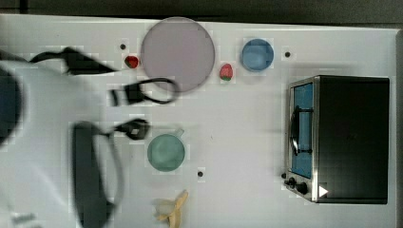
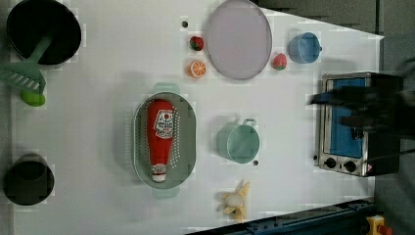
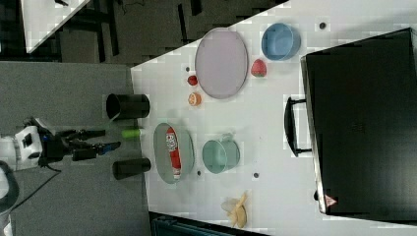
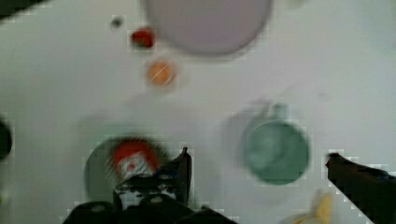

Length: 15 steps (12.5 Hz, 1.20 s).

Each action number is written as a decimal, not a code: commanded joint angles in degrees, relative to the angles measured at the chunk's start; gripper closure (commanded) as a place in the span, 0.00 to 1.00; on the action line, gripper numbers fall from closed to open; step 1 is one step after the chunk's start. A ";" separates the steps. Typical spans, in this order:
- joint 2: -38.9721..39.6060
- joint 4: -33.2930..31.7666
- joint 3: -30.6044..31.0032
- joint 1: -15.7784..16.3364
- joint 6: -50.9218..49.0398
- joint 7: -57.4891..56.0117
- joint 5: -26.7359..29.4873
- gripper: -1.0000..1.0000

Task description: Pick ketchup from strainer and place it on the table

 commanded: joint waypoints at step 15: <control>26.68 -19.59 15.49 4.69 42.47 12.99 -18.55 0.00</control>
